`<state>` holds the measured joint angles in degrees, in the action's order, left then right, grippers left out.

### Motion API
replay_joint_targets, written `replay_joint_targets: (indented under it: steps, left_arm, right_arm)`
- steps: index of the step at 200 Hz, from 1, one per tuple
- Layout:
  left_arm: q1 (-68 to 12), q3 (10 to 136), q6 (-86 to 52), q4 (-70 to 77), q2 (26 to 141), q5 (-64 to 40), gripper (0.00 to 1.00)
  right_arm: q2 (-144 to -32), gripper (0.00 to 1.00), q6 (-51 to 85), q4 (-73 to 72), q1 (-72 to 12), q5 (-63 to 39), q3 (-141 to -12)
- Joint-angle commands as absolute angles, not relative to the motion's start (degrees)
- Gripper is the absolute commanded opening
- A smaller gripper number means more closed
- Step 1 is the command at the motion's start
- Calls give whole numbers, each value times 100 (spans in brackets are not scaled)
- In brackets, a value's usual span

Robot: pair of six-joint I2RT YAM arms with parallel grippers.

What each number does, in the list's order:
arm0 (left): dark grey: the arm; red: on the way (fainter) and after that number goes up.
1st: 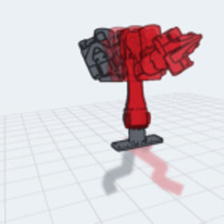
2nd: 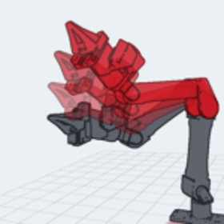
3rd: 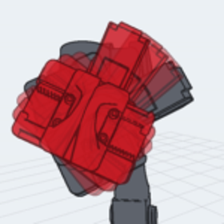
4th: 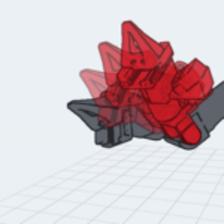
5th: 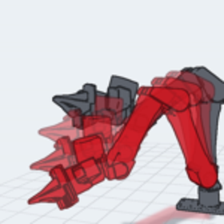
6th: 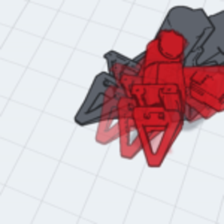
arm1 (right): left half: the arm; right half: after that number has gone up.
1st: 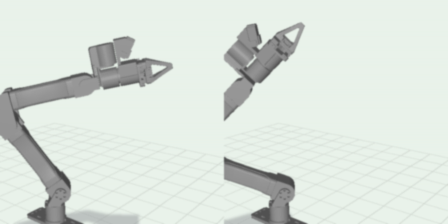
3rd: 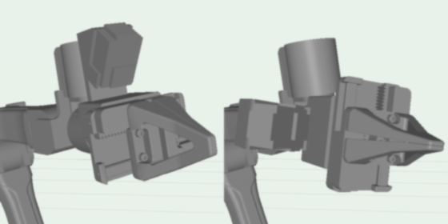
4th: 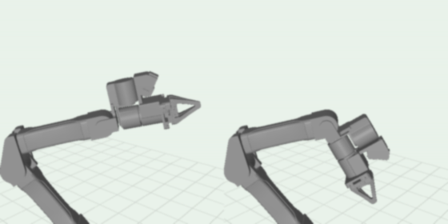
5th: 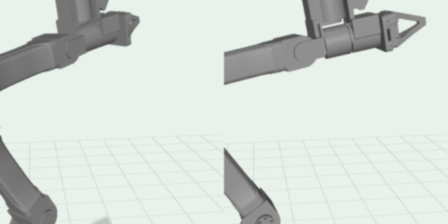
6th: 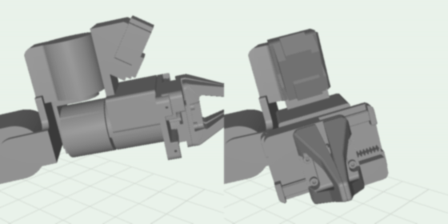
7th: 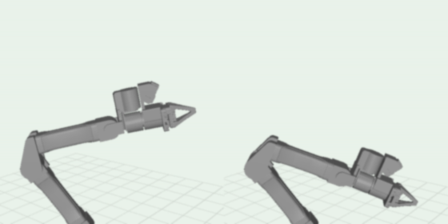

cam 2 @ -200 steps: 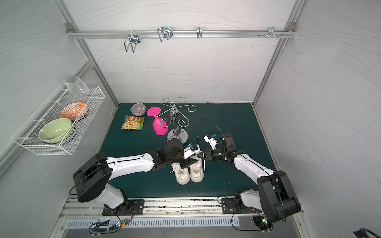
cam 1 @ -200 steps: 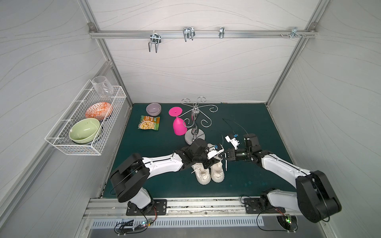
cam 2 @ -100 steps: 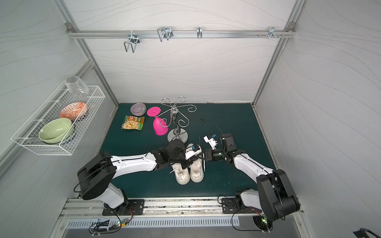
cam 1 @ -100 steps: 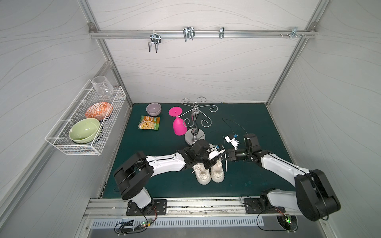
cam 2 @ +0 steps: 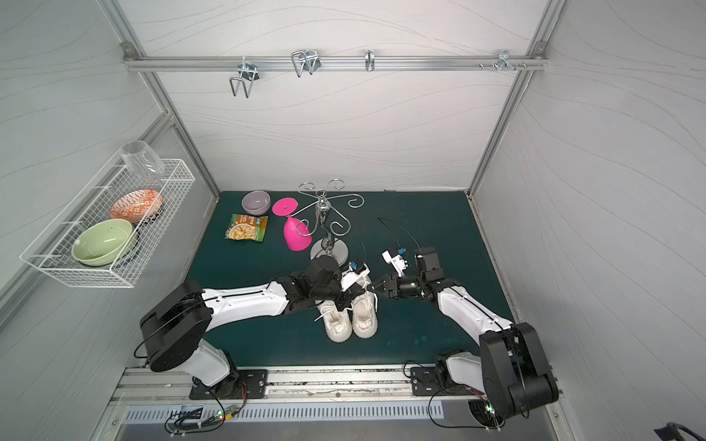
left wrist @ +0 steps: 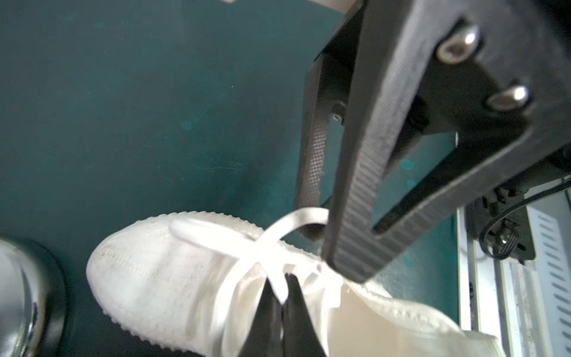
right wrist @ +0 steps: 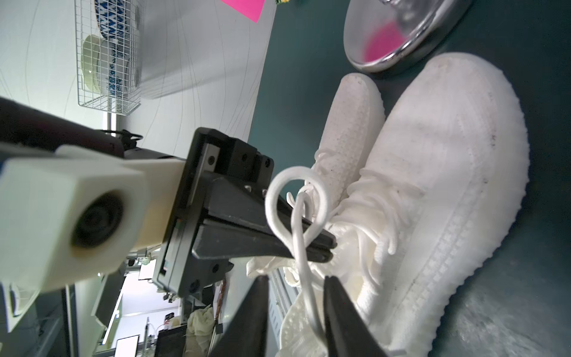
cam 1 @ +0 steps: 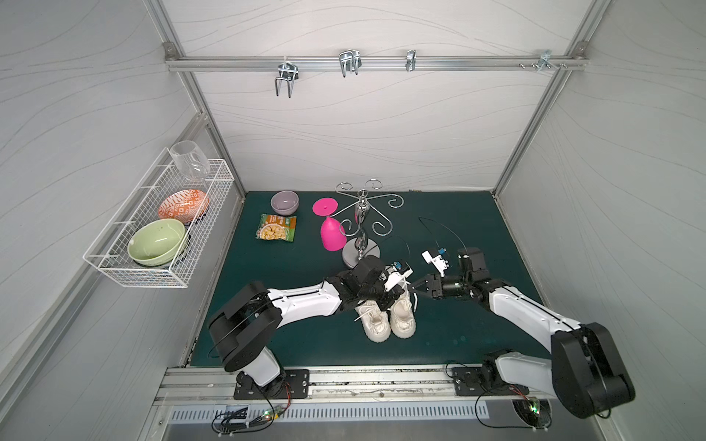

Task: Tie the shoes
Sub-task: Cross the shoelace with the shoelace, then tie the shoelace on the shoe.

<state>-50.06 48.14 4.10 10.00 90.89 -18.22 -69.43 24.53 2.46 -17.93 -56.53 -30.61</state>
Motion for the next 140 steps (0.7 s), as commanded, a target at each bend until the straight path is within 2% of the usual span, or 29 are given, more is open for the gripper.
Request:
replay_joint_targets:
  steps: [1, 15, 21, 68, 114, 140]
  left_arm:
    - [-4866, 4923, -61, 1108, 8897, -2192, 1]
    - [-4781, 4969, -314, 1091, 8869, -2449, 1]
    - [-4752, 5003, -431, 1090, 8860, -2587, 1]
    - [-4642, 5093, -1171, 1097, 8788, -3399, 2]
    - [-4453, 4804, -2267, 1145, 8314, -4034, 2]
    - [-4378, 4662, -2623, 633, 8074, -4044, 2]
  right_arm:
    - [-6819, 16, 2451, 372, -1766, -5781, -2910]
    - [-6838, 3, 2456, 339, -1758, -5776, -2876]
    - [-6848, 0, 2461, 322, -1758, -5769, -2874]
    - [-6980, 0, 2482, 203, -1759, -5578, -2920]
    - [-6984, 0, 2251, 693, -1759, -4689, -3015]
    - [-6963, 0, 2242, 1011, -1759, -4268, -3065]
